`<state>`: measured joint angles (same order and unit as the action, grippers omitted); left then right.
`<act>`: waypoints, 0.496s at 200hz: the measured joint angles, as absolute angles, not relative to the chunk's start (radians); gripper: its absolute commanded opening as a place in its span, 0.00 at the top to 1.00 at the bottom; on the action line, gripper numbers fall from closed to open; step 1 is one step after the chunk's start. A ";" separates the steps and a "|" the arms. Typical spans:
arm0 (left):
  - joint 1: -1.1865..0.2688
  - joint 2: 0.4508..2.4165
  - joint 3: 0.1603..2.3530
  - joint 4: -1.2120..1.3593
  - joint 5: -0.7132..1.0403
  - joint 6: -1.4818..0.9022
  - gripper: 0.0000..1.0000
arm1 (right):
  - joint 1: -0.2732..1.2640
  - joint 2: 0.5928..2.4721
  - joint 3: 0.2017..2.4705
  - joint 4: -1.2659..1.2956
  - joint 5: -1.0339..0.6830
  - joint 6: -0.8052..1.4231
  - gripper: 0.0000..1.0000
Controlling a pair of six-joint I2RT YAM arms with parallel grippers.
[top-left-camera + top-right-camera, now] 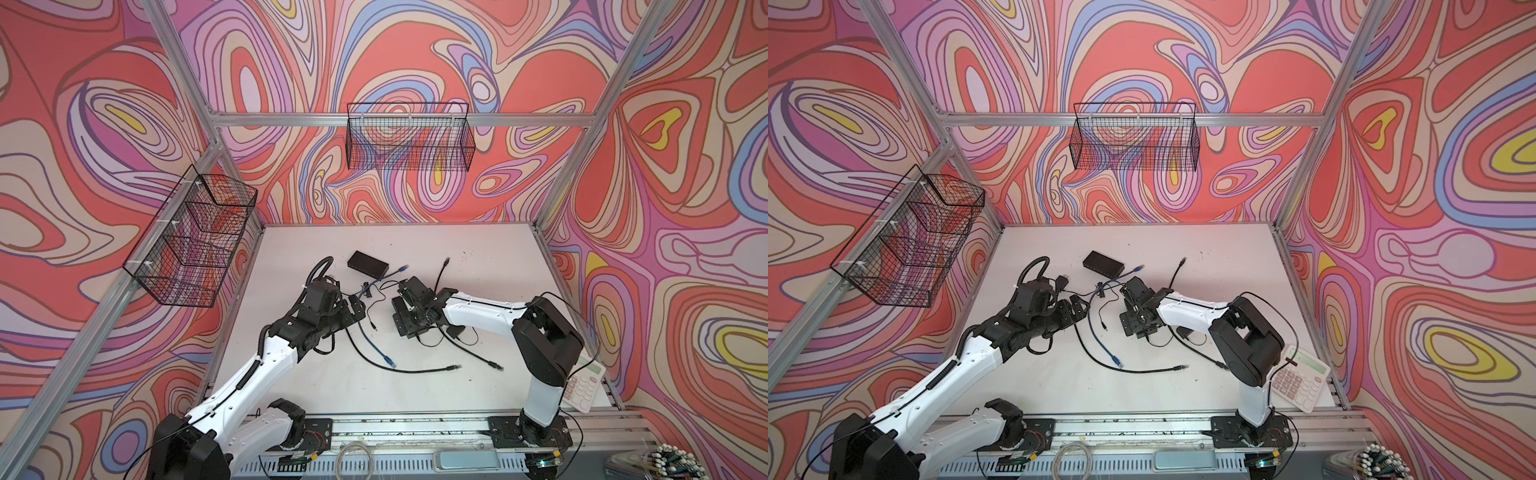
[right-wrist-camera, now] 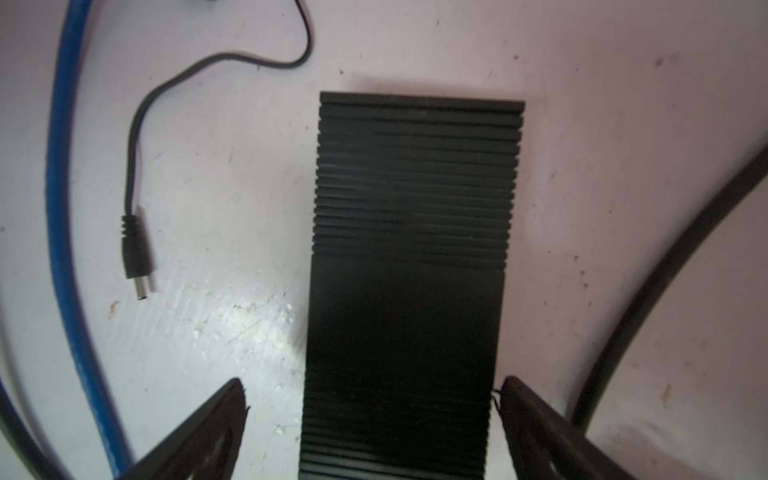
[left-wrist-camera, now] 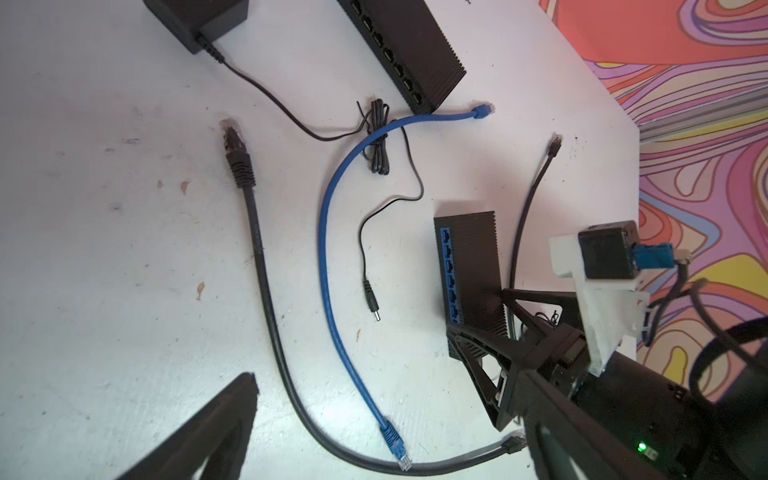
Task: Insert the plug into the switch port
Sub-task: 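Move the right gripper down onto the black ribbed adapter brick and grasp it, then lift the adapter brick with the right gripper toward the approaching left gripper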
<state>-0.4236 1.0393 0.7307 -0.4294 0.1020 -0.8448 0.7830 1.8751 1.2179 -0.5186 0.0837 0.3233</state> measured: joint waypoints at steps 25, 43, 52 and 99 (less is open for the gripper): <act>-0.423 1.038 0.722 -0.458 0.101 -0.838 0.00 | 0.787 1.908 1.247 -0.563 0.111 0.324 0.02; -0.422 1.037 0.722 -0.471 0.100 -0.834 0.00 | 0.787 1.917 1.258 -0.593 0.134 0.326 0.02; -0.419 1.037 0.722 -0.475 0.100 -0.830 0.00 | 0.787 1.923 1.265 -0.604 0.144 0.326 0.02; -0.417 1.037 0.722 -0.483 0.101 -0.815 0.00 | 0.787 1.941 1.279 -0.624 0.152 0.313 0.13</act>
<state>-0.4171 1.0370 0.7219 -0.4828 0.1013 -0.8150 0.7872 1.9408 1.2785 -0.6243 0.1520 0.3126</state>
